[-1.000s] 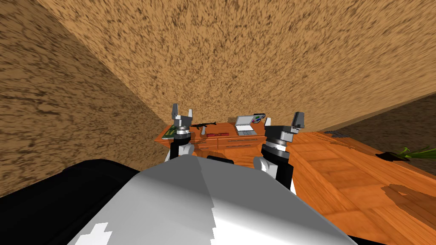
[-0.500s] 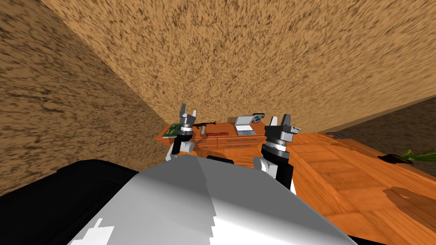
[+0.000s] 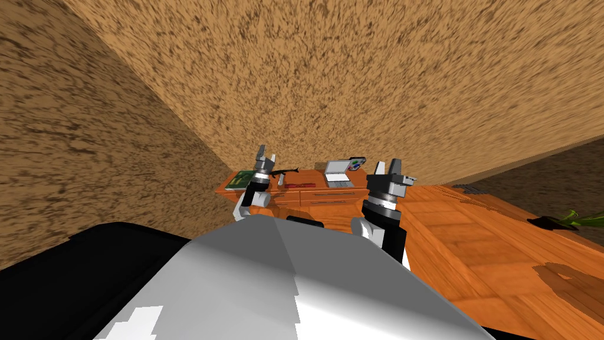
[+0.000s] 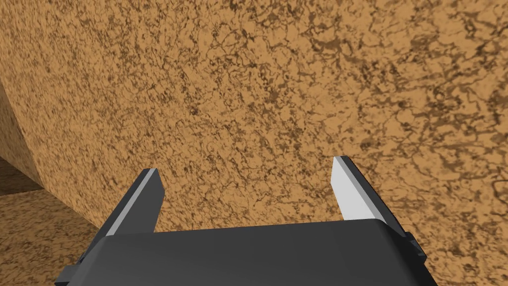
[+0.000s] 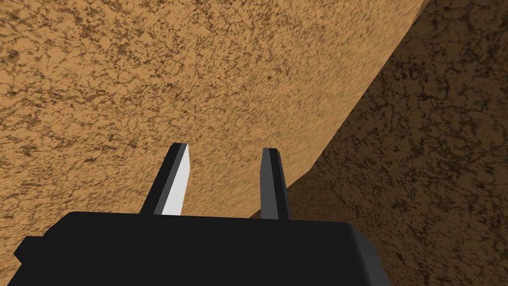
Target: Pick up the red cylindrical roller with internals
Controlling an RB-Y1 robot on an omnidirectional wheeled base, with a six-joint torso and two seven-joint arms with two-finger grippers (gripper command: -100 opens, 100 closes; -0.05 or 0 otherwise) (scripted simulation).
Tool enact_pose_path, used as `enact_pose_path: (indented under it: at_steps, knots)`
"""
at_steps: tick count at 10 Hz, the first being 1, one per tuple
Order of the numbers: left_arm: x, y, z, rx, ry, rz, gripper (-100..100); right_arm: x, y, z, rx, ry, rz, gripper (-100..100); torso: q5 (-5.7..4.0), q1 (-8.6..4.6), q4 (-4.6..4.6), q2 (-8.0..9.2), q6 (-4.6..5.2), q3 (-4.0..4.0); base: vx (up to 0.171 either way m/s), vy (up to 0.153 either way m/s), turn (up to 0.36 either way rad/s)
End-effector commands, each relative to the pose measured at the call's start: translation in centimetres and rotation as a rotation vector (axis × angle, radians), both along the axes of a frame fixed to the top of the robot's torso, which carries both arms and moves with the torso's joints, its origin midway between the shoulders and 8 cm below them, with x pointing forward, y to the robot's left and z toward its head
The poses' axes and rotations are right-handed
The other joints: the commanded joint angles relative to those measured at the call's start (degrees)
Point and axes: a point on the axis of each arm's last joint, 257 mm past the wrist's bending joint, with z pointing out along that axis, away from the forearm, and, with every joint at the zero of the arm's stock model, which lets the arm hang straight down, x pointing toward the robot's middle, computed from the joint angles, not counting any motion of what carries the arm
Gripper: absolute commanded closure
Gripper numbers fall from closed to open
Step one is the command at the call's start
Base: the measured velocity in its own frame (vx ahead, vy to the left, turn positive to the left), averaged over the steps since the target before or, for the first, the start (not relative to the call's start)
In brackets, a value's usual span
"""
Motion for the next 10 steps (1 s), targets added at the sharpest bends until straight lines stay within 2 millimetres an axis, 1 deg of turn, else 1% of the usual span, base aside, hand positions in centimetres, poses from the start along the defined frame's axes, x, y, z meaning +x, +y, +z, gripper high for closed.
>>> enact_pose_path:
  at_steps: [1,3,4,5,6,7,8,9,10]
  knots:
    - [0.8,0.3,-0.6,0.003,0.029,0.002,-100,0.0,0.0,0.0,0.000,0.000,0.000,0,0.00,0.00,0.00,0.00,0.00,0.00,-0.008,-0.037,0.017]
    - [3.4,0.7,-2.3,0.012,0.097,0.005,-100,0.0,0.0,0.0,0.000,0.000,0.000,0,0.00,0.04,0.00,0.01,0.00,0.01,-0.018,-0.040,0.039]
    - [3.7,0.8,-2.8,0.011,0.121,0.007,-100,0.0,0.0,0.0,0.000,0.000,0.000,0,0.00,-0.01,0.00,0.04,0.00,0.02,-0.020,-0.051,0.016]
    - [5.1,1.1,-3.7,0.014,0.158,0.012,-100,0.0,0.0,0.0,0.000,0.000,0.000,0,-0.01,-0.03,0.01,0.05,-0.01,0.03,-0.015,-0.061,0.029]
    - [5.2,1.1,-4.0,0.014,0.171,0.013,-100,0.0,0.0,0.0,0.000,0.000,0.000,0,-0.02,-0.07,0.01,0.03,0.00,0.02,-0.005,-0.046,0.019]
    - [6.6,1.5,-5.1,0.016,0.214,0.019,-100,0.0,0.0,0.0,0.000,0.000,0.000,0,-0.01,-0.02,0.00,0.00,-0.01,0.00,-0.004,-0.044,0.032]
    - [6.7,1.5,-5.4,0.015,0.224,0.020,-100,0.0,0.0,0.0,0.000,0.000,0.000,0,-0.01,-0.01,-0.01,-0.01,0.00,-0.01,-0.003,-0.037,0.015]
    - [8.1,1.9,-6.5,0.017,0.268,0.028,-100,0.0,0.0,0.0,0.000,0.000,0.000,0,0.00,0.01,0.00,-0.01,-0.01,-0.01,-0.005,-0.039,0.032]
    - [8.2,1.9,-6.8,0.016,0.279,0.029,-100,0.0,0.0,0.0,0.000,0.000,0.000,0,0.00,0.01,-0.01,-0.02,0.00,-0.01,-0.004,-0.037,0.015]
